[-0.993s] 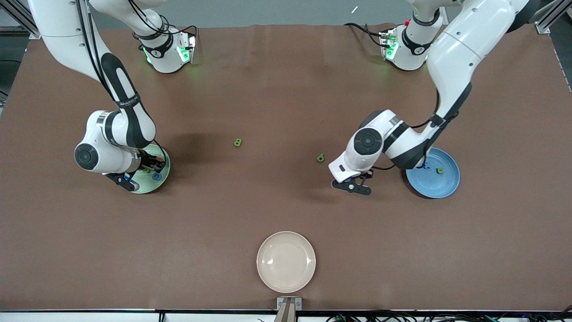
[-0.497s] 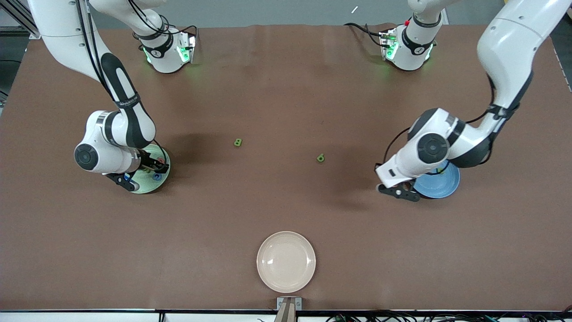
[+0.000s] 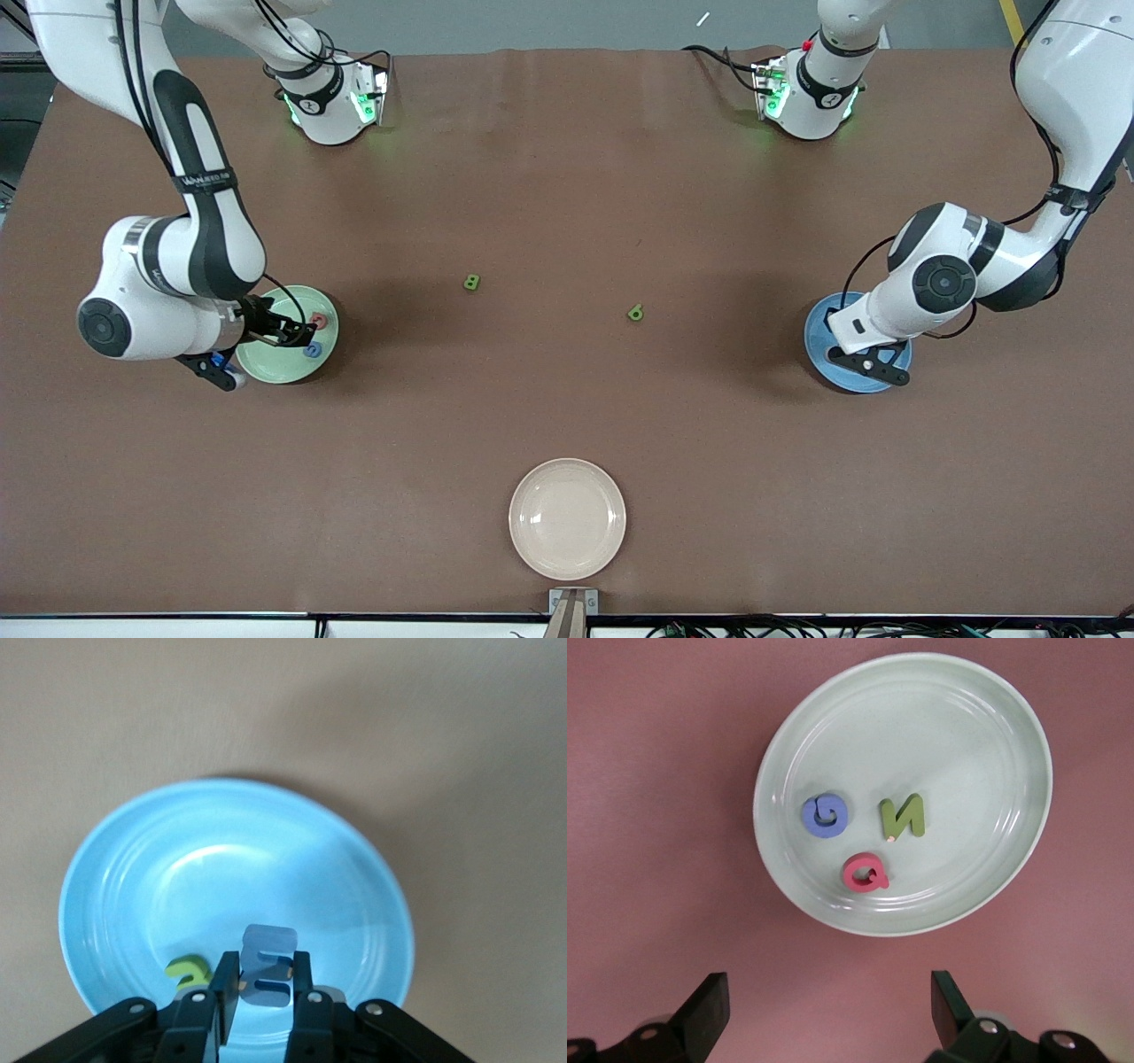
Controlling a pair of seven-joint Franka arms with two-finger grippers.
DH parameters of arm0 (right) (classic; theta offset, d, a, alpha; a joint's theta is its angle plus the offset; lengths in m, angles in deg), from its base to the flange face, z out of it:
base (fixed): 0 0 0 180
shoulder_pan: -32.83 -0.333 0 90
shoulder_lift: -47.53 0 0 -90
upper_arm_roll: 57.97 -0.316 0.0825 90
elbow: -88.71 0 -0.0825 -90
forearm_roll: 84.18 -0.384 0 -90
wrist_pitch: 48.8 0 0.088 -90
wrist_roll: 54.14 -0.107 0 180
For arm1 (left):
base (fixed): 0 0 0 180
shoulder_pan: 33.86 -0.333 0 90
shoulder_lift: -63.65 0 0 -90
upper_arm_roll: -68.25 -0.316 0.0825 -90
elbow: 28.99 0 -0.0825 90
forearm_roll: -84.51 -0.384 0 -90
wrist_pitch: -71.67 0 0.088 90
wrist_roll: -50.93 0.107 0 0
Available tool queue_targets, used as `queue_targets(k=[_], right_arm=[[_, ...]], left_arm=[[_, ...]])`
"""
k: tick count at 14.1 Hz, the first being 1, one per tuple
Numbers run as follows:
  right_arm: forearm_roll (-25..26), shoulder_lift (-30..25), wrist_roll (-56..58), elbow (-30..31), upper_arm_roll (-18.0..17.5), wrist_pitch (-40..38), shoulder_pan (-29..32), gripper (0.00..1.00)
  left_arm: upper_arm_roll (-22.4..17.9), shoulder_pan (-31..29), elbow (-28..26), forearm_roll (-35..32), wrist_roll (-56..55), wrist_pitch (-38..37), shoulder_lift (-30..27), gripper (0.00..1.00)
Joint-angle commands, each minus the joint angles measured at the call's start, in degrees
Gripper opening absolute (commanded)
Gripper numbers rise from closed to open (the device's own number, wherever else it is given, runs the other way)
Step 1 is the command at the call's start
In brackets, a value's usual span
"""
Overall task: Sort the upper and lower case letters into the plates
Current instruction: 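Drop the e in the blue plate while the right gripper reaches the green B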
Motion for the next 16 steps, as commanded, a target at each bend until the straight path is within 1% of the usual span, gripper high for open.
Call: queue_targets(k=[1,6,9,10,11,13,14,15,16], right_arm=[[-0.4,-1.6,-7.2,2.4,-0.7,2.2,-4.0,1.0],[-0.4,0.0,-27.1,4.3,-0.7,15.3,-19.1,1.0],[-0.4,2.1,-28.0,4.5,-0.7,20.8,-25.7,1.0],[-0.4,2.1,-27.9,5.9,-0.7,23.1,-27.3,1.0],[-0.4,1.8,-27.7,9.2,-0.7,27.4,-28.6,1.0],[-0.4,1.0,-27.1,16.0,-0.7,36.9,-31.0,1.0],[-0.4,1.2,-27.0,18.3,-0.7,40.8,-32.0,1.0],[-0.4,1.3,-26.2,19.8,-0.8,43.6,-32.5,1.0],[-0.4,1.4,-24.7,20.5,-0.8,44.0,-32.6,1.0]], left_arm=[[1.0,-2.0,-4.2,-1.1,0.4,2.7,-1.2,0.06],[0.9,-1.8,-5.5,-1.4,-0.6,4.0,0.4,0.06],[0.9,-1.5,-5.5,-1.9,-0.8,5.0,1.4,0.08],[0.9,-1.5,-5.5,-2.6,-0.9,5.0,1.5,0.1],[0.9,-1.4,-5.5,-2.6,-1.0,5.0,1.5,0.12],[0.9,-1.4,-5.4,-2.6,-0.9,5.0,1.5,0.19],[0.9,-1.4,-5.3,-2.6,-0.9,5.0,1.5,0.27],[1.0,-1.4,-5.2,-2.6,-1.1,5.0,1.4,0.42],[1.1,-1.4,-5.1,-2.6,-1.1,5.0,1.2,0.64]])
